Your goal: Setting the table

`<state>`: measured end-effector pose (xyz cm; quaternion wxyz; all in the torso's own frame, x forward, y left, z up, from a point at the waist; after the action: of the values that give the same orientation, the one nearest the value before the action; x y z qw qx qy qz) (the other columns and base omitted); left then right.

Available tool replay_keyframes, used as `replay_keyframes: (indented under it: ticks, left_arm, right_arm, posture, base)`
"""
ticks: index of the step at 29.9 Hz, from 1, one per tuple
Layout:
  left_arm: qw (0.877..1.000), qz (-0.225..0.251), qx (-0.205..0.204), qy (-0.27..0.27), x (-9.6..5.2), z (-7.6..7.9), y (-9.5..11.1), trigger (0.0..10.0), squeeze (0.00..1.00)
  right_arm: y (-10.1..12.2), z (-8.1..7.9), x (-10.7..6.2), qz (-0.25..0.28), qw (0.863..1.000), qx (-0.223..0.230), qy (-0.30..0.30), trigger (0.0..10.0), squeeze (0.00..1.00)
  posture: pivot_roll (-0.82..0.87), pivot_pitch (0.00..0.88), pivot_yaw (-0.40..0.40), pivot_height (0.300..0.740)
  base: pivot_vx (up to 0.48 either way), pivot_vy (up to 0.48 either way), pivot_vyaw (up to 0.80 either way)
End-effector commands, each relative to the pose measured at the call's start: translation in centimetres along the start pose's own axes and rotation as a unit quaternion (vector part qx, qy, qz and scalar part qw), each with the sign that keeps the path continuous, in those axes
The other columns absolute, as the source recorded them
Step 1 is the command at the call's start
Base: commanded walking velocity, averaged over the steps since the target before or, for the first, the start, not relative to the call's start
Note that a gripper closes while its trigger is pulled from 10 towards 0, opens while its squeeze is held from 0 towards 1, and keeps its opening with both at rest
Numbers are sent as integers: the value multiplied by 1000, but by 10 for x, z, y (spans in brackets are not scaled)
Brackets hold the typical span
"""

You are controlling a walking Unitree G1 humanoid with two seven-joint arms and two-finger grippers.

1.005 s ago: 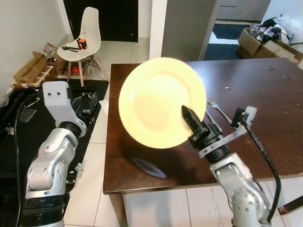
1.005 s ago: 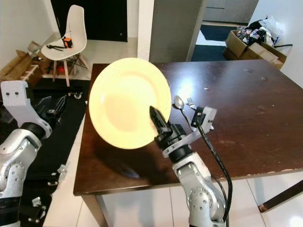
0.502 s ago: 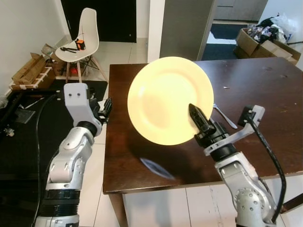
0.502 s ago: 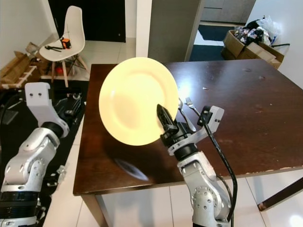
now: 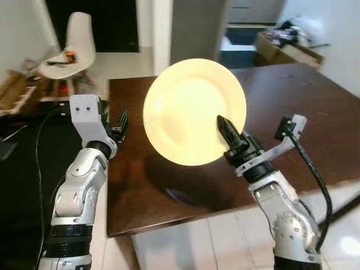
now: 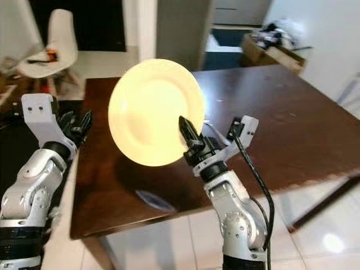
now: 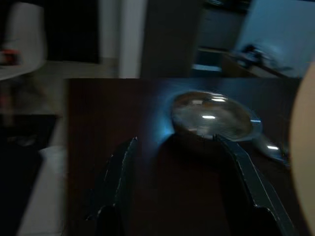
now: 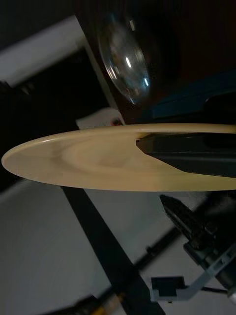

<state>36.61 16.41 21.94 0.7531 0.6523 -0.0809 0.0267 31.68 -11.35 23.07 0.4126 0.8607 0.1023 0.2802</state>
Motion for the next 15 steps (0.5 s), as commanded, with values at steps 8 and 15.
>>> replay_keyframes:
  ticks: [8,15]
  left_arm:
    - [1000,6,2,-10,3,7,4,10000,0]
    - [1000,6,-1,-17,4,12,1,10000,0]
  right_arm:
    - [-1,0,0,-2,1000,0,-2,10000,0]
    - [-1,1,0,0,1000,0,-1,10000,0]
  posture:
    - [-42,0,33,740]
    - [-52,0,41,740]
  base:
    - [0,0,-800]
    - [0,0,-800]
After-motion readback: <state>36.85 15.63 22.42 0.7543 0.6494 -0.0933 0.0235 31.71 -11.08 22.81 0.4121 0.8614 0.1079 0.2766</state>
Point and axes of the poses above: a point about 5 cm out from each wrist's last joint towards the gripper, its own x axis pointing out of the wrist towards the gripper, its own y axis along the axis of the wrist's last joint, z = x × y, the point moved 3 cm from there along x, pointing out of the wrist towards the gripper
